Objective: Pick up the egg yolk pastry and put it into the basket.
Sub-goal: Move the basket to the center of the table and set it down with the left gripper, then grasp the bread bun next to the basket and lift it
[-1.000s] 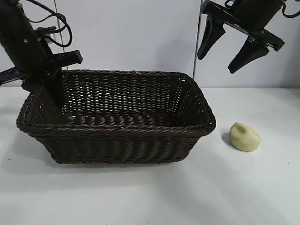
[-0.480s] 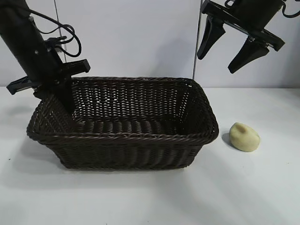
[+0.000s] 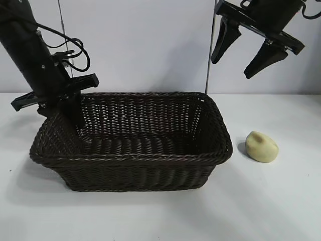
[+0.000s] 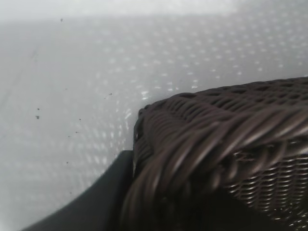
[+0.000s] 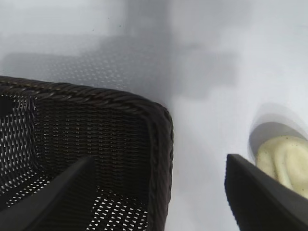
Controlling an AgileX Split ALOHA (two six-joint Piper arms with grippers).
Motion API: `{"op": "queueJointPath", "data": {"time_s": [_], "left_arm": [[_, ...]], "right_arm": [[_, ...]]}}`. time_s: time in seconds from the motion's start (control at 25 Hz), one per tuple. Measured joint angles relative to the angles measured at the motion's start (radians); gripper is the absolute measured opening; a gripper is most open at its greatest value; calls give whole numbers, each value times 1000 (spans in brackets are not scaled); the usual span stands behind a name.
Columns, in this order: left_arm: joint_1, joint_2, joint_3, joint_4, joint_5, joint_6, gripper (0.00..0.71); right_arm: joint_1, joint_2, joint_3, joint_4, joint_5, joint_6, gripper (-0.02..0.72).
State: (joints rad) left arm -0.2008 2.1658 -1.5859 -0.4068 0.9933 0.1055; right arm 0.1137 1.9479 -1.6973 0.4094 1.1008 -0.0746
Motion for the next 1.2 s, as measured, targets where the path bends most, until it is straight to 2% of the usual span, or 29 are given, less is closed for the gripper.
{"op": "queueJointPath", "data": {"time_s": [0.48, 0.68, 0.88, 1.0, 1.2], "left_arm": [[11, -106, 0, 53, 78, 0, 533], [11, -196, 0, 83, 132, -1, 533], [11, -303, 1, 61, 170, -2, 533], [11, -382, 48, 15, 154, -2, 533], [11, -479, 222, -86, 23, -2, 533]], "right_arm": [[0, 0, 0, 0, 0, 0, 540], [0, 0, 0, 0, 0, 0, 540], [0, 0, 0, 0, 1, 0, 540], [0, 0, 0, 0, 5, 0, 540], [0, 0, 0, 0, 2, 0, 540]]}}
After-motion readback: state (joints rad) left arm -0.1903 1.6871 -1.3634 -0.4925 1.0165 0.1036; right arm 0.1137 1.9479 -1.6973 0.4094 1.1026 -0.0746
